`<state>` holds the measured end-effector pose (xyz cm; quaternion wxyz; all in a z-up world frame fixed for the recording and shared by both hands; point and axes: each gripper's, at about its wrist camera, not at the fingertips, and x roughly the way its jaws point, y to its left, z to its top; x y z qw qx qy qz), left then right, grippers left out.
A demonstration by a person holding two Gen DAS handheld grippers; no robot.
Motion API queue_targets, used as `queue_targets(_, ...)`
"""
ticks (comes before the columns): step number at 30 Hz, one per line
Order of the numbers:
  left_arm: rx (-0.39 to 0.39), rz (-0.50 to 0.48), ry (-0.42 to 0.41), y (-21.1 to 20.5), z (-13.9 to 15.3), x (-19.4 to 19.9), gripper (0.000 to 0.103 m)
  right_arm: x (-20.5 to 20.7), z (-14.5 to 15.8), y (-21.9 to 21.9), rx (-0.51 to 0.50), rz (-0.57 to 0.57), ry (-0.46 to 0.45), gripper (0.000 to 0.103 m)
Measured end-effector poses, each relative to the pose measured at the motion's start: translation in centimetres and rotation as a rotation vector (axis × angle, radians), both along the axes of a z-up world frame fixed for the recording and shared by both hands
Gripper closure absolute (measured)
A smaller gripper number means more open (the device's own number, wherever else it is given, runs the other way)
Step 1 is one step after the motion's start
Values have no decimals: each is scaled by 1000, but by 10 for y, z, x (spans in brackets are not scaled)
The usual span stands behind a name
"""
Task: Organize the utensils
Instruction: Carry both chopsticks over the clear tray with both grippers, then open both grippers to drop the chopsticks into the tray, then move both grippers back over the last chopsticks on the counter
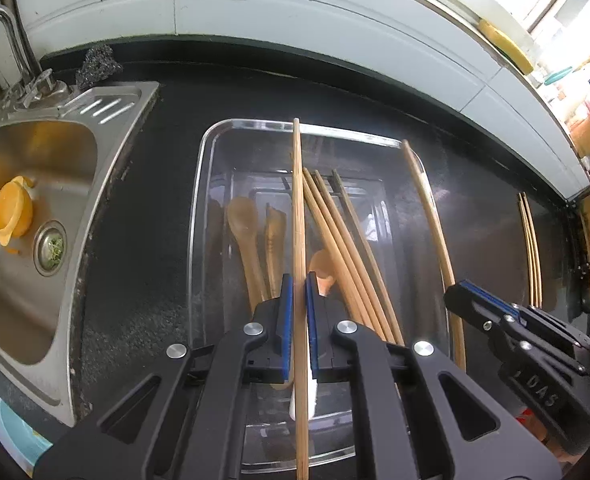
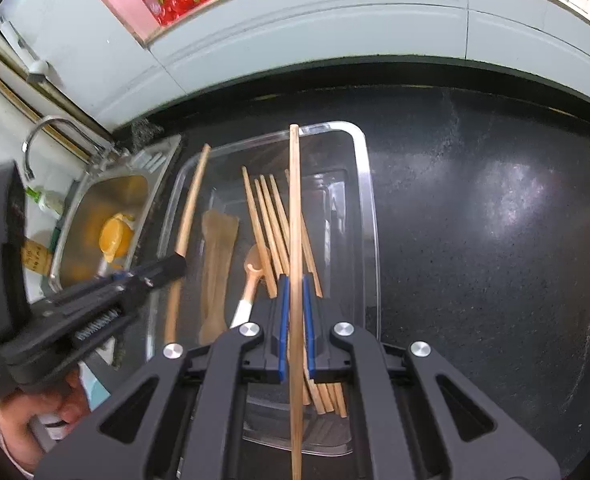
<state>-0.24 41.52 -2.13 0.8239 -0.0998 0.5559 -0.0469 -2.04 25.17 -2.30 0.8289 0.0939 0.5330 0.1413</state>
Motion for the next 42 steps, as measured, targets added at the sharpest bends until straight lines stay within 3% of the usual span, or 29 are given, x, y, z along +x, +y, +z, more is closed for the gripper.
queue_targets(2,19,25,-12,3,5,2,89,3,-3,5,-16,15,5,95)
queue_targets(3,24,35,-17,4,9,3,55,3,-4,8,-26,18,-2,84)
queue_targets(4,15,47,-38,6,15,3,4,2,-4,8,-30,17,-14,42)
queue_targets(5,13,75,-84,9,23,2,7,0,-1,8,-31,6,-42,14)
queue_targets(6,14,82,-104,9,30,1,6,-3,3,7,-43,-14,-83,8)
queue_targets(14,-45,103,-162,14,65,10,6,-10,15,8,-168,86,-201,8)
queue_targets(23,-72,55,-167,-35,74,21,6,-19,13,-54,-134,-25,-194,8)
queue_targets(28,-59,33,-153,-85,71,24,6,-28,8,-116,-83,-99,-172,7)
queue_targets(36,-32,-40,-113,-200,59,30,6,-39,-17,-236,-189,-130,-67,7)
queue_targets(39,-7,-57,-89,-244,49,31,6,-40,-28,-296,-168,-144,-7,7)
queue_targets(42,32,-75,-72,-292,36,32,6,-43,-33,-335,-203,-142,-15,7)
